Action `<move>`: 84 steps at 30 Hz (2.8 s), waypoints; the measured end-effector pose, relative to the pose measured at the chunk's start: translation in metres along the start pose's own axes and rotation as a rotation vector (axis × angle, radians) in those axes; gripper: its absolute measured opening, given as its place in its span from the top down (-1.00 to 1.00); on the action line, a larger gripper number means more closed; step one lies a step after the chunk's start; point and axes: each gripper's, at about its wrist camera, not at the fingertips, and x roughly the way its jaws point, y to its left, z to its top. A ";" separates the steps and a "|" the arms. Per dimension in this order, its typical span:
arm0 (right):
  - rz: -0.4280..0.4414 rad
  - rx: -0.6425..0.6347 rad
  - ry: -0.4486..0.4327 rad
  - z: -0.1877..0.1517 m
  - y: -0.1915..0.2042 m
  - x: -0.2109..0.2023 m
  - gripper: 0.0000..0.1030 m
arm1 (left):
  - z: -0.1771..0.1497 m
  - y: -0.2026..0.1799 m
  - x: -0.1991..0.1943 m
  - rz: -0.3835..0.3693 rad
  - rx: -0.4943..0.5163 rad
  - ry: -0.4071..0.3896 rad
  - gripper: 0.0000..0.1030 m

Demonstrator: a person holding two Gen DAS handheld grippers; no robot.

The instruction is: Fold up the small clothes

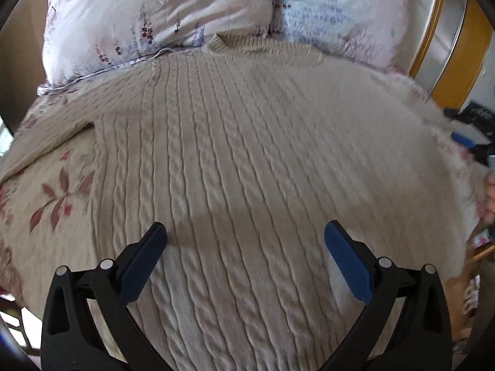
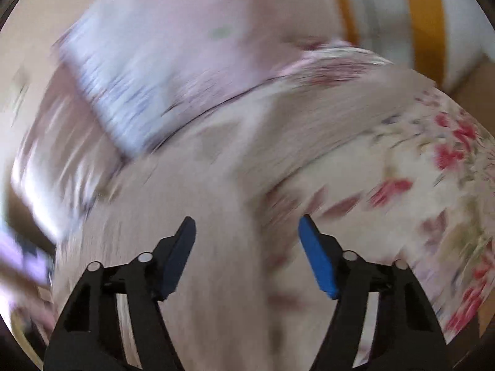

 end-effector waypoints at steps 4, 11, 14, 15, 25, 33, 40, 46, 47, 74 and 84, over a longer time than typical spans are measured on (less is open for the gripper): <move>-0.043 0.205 0.021 0.038 -0.051 0.026 -0.09 | 0.026 0.013 0.001 0.024 0.009 -0.022 -0.97; -0.025 0.444 0.005 0.066 -0.105 0.056 0.18 | 0.066 0.037 0.013 0.055 -0.043 0.017 -0.97; -0.036 0.467 -0.020 0.073 -0.110 0.060 0.27 | 0.077 0.040 0.018 0.060 -0.054 0.014 -0.97; -0.036 0.475 -0.025 0.076 -0.114 0.060 0.34 | 0.079 0.040 0.020 0.064 -0.054 0.010 -0.97; -0.058 0.514 -0.099 0.084 -0.138 0.057 0.68 | 0.098 0.042 0.031 0.038 -0.065 -0.031 -0.97; -0.065 0.357 -0.168 0.093 -0.116 0.047 0.81 | 0.113 0.049 0.038 0.052 -0.061 -0.043 -0.97; 0.107 0.121 -0.262 0.100 -0.039 0.010 0.81 | 0.119 0.057 0.032 -0.050 -0.127 -0.099 -0.97; 0.336 -0.083 -0.186 0.066 0.055 0.006 0.81 | 0.118 0.061 0.029 -0.136 -0.187 -0.132 -0.97; 0.366 -0.127 -0.148 0.054 0.074 0.012 0.81 | 0.118 0.060 0.029 -0.153 -0.192 -0.141 -0.97; 0.057 0.146 0.014 0.031 0.052 0.074 0.41 | 0.114 0.075 0.050 -0.338 -0.337 -0.087 -0.95; 0.191 0.200 0.198 0.019 0.060 0.086 0.45 | 0.107 0.086 0.049 -0.337 -0.358 -0.075 -0.91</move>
